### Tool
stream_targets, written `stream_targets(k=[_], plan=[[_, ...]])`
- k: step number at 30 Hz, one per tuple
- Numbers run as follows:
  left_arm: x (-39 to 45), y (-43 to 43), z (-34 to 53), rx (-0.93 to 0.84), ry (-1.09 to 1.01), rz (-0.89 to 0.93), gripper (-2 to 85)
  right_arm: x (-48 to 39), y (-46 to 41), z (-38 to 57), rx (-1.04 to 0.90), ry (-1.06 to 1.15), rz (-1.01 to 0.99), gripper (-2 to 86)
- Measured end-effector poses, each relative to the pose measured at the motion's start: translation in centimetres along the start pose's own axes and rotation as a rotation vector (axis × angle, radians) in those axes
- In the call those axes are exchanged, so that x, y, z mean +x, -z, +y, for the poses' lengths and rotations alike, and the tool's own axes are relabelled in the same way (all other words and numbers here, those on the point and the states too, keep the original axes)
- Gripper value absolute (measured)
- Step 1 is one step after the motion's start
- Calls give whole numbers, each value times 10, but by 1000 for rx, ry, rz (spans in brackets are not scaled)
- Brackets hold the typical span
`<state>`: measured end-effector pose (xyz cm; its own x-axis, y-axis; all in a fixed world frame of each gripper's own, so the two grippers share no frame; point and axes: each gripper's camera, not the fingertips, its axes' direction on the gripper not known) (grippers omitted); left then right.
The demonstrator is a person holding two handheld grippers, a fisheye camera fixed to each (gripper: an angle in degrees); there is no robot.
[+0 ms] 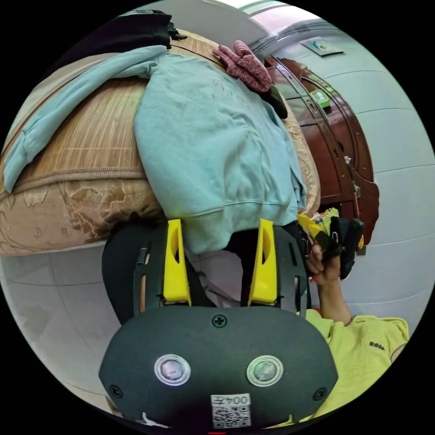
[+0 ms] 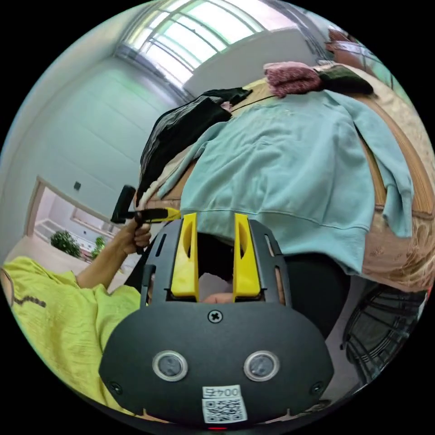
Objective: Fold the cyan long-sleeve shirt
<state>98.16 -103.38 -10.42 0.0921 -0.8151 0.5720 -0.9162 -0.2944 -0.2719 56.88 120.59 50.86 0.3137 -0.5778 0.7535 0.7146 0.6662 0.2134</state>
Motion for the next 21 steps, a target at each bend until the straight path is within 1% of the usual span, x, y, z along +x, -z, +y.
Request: stream_targets(k=[2,4,5,8,11,12,13,15,17,18,19,20,21], plan=[[7,5,0,73,-47,79,215,-20,-14,9,-21,79,44,138],[16,9,2,123,-105,111,210,-45,-36,19,-48,195,148,151],[19,9,2,139,-132,124,209,-50,-42,20,-58,219,172,154],[11,1,-2,141,-131,168,209,-69,-72,14,-109,313,227,159],[-5,-5,-6,140,-102,233,207,-80,-103,-3,-150,387,328,152],[-8,-6,-6,143,-100,241,207,-80,-115,-12,-168,392,373,142],[-13,-6,-5,148,-97,253,207,-78,-127,-22,-196,382,420,96],[-22,-4,-2,159,-93,273,209,-73,-145,-34,-258,392,461,49],[-44,7,10,229,-31,308,214,-63,-150,-45,-279,357,443,32],[-52,12,15,261,2,318,215,-50,-143,-53,-257,277,374,28],[-72,20,27,322,79,349,215,-31,-131,-62,-232,161,251,25],[-93,23,38,369,151,399,214,-20,-125,-65,-217,100,180,23],[-103,23,43,382,184,432,214,4,-114,-70,-187,-17,39,20]])
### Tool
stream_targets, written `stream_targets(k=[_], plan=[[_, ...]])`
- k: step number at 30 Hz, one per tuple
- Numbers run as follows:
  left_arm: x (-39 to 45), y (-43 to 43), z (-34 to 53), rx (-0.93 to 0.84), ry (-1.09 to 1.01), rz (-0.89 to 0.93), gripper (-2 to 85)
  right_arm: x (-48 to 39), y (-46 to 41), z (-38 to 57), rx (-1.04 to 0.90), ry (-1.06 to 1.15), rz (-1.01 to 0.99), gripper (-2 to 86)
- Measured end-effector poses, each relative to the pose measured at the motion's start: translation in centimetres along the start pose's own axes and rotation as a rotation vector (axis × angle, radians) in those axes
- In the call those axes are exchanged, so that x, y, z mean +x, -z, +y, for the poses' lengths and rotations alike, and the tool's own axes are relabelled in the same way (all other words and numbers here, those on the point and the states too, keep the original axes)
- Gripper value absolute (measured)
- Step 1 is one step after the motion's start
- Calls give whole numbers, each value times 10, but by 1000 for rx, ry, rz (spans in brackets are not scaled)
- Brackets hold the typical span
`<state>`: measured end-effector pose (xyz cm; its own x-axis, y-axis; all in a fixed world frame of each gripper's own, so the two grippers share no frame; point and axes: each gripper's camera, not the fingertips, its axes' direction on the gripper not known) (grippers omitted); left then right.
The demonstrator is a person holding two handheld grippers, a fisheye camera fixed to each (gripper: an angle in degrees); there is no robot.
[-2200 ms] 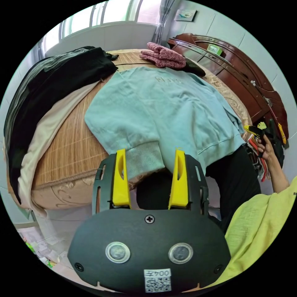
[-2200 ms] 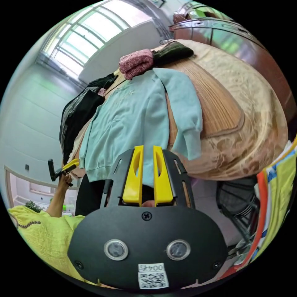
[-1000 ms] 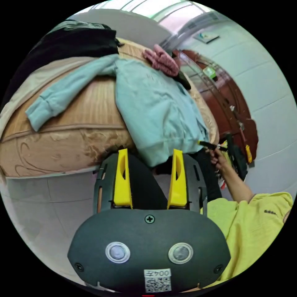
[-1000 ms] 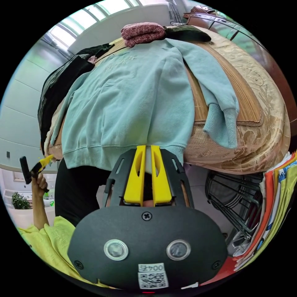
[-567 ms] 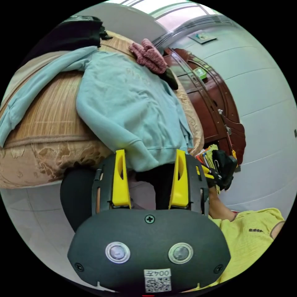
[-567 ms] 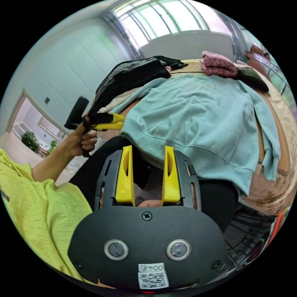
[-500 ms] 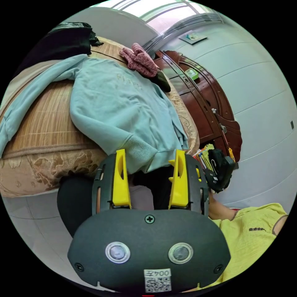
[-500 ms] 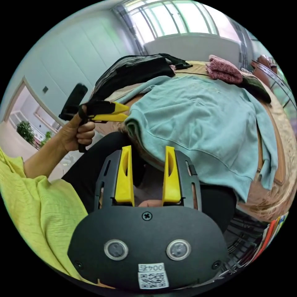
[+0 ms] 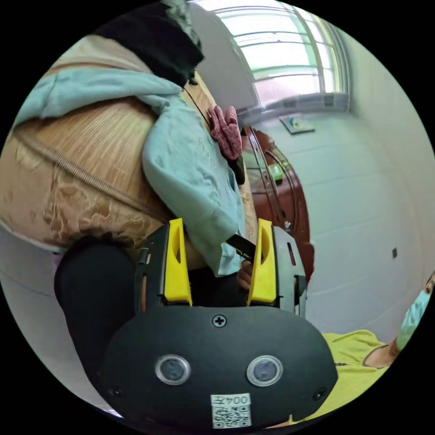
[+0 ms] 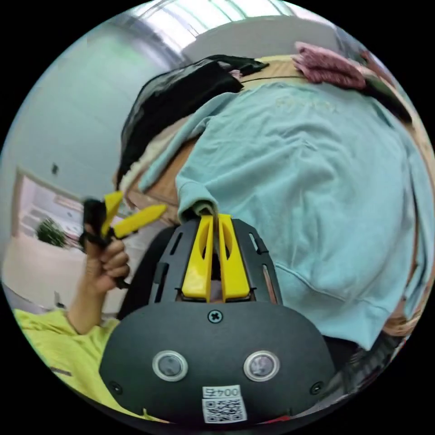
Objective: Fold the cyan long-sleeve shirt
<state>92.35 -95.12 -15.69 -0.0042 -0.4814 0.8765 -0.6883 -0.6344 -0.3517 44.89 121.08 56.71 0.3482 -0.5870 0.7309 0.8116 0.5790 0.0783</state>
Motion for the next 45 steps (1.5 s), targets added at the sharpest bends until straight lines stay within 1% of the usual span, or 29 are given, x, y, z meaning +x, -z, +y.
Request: stream_targets(k=[1,2,3,5,8,10,12,17,21,23,25,29,31,33,35,37,39,43,45], plan=[[-20,6,4,17,72,69,214,21,8,0,26,-84,-127,18],[-38,5,8,19,136,153,215,29,10,0,37,-116,-172,17],[-46,4,11,21,167,198,216,42,14,2,51,-164,-232,17],[-73,-7,21,46,277,337,219,54,16,6,58,-200,-287,18],[-86,-25,28,46,311,412,219,71,15,15,70,-269,-401,19],[-86,-31,30,60,308,434,217,82,15,23,86,-317,-469,18],[-83,-35,31,80,292,422,209,88,16,28,94,-332,-494,17],[-75,-36,35,138,283,397,188,97,25,37,125,-341,-513,19],[-85,-29,43,182,321,436,157,94,35,41,138,-271,-477,24],[-92,-23,52,183,329,431,130,94,39,44,143,-260,-451,25],[-97,-16,56,195,329,434,123,94,42,47,130,-245,-403,26],[-102,-9,50,176,322,420,137,90,41,54,120,-222,-403,26],[-103,-9,48,179,329,456,140,87,40,58,105,-213,-404,25],[-101,-8,46,182,318,482,129,84,41,61,96,-195,-388,25],[-98,-3,45,182,282,459,99,81,45,63,89,-174,-366,26],[-99,0,45,188,281,463,89,79,50,66,90,-159,-347,28],[-102,0,44,170,288,455,96,80,53,69,90,-156,-345,28],[-106,-1,47,132,317,398,137,79,59,76,83,-147,-344,29],[-105,0,48,123,311,396,141,76,61,79,74,-128,-327,29]])
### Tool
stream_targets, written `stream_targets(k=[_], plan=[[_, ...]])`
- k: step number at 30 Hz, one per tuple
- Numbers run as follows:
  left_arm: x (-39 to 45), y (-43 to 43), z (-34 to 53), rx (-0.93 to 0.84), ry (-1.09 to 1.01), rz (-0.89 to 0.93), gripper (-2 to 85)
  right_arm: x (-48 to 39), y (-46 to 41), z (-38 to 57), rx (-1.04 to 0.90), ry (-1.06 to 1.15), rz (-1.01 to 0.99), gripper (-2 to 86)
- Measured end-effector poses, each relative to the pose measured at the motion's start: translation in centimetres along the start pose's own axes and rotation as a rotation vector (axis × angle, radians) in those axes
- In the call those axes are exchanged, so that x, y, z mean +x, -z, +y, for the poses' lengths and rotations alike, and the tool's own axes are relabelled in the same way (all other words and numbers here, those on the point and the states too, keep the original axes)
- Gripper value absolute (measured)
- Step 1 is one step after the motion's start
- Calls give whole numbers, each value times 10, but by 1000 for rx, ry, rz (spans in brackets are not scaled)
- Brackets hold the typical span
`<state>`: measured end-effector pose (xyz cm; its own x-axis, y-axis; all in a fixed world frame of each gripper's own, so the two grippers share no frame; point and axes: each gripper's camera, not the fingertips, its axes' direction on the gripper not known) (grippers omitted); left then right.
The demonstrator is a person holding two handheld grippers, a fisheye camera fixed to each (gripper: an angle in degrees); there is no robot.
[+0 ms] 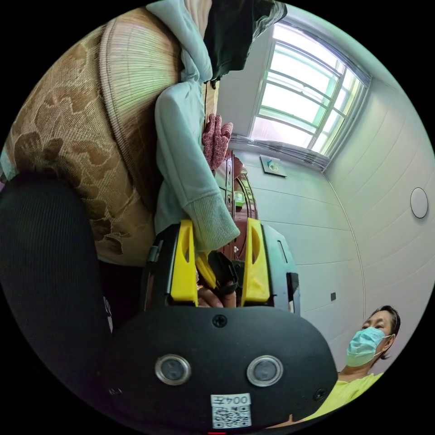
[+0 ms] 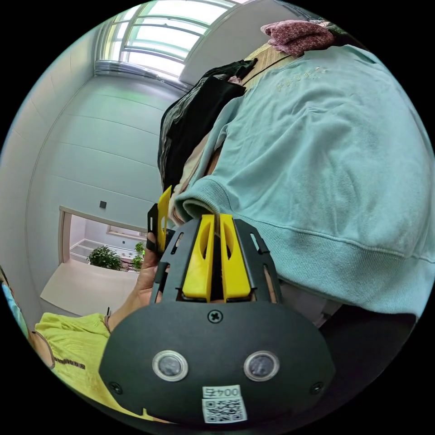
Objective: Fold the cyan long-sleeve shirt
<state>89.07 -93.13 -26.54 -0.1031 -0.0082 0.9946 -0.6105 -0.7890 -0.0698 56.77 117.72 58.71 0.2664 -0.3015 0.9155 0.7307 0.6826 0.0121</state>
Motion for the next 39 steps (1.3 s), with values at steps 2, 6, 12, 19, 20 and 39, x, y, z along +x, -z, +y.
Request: stream_targets(k=[2,6,12,19,20,39], plan=[[3,2,-1,-6,-17,7,120,-4,1,3,-14,18,16,29],[11,11,-4,4,-49,-32,69,-12,6,10,-39,60,55,36],[37,39,-18,-84,-109,-178,35,-14,82,29,45,148,148,68],[39,91,-37,-161,-173,-448,20,79,246,98,317,-210,379,163],[31,96,-37,-148,-138,-411,19,87,253,103,322,-237,367,167],[28,89,-27,-126,-112,-407,20,90,297,97,216,-274,140,41]])
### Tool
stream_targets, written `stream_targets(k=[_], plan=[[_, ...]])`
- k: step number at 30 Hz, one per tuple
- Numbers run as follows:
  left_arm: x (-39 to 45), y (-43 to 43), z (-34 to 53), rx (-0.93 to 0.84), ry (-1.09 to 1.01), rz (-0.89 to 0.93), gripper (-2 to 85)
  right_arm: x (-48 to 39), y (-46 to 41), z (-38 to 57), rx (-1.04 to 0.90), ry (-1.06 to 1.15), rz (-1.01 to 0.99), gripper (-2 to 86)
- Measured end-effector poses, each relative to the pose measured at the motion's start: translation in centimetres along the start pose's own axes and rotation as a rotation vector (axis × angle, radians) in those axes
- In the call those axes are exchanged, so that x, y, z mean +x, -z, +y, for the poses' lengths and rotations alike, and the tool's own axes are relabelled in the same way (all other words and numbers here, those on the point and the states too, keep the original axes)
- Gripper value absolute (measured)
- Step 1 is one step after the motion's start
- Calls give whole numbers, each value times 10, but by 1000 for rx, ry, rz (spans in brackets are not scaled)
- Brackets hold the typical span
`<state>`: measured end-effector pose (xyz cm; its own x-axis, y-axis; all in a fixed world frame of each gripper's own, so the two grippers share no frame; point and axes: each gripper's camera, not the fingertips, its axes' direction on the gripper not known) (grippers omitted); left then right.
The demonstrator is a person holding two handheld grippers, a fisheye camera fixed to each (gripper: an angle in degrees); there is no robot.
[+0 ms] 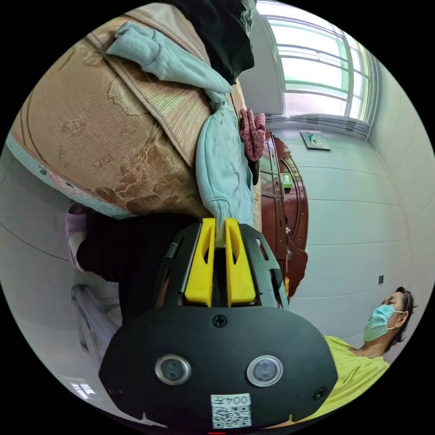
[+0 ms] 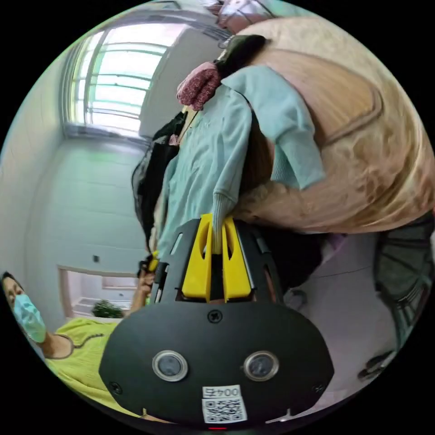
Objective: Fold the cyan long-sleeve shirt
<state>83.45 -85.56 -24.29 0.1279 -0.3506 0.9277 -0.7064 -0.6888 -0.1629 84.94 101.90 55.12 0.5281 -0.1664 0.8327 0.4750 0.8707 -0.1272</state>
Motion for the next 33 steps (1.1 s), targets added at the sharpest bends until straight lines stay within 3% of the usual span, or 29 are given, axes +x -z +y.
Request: stream_targets(k=[3,7,13,18,21,25,28,33], plan=[[8,-6,2,-29,-29,-56,22,-38,16,6,-32,125,295,39],[9,-16,8,-49,-18,-127,23,-49,-9,17,-116,162,455,39],[17,-29,13,-64,-24,-191,26,-40,-30,29,-98,109,433,53],[28,-40,21,-51,-45,-183,34,-48,-5,38,-11,115,463,132],[34,-42,30,-21,-48,-177,51,-57,18,43,79,138,525,145],[45,-23,45,105,-22,-315,78,-60,28,36,146,119,541,152],[75,-18,55,169,-114,-444,79,-68,18,30,175,124,547,146],[161,-72,63,173,-486,-614,66,-76,-14,10,101,90,601,96]])
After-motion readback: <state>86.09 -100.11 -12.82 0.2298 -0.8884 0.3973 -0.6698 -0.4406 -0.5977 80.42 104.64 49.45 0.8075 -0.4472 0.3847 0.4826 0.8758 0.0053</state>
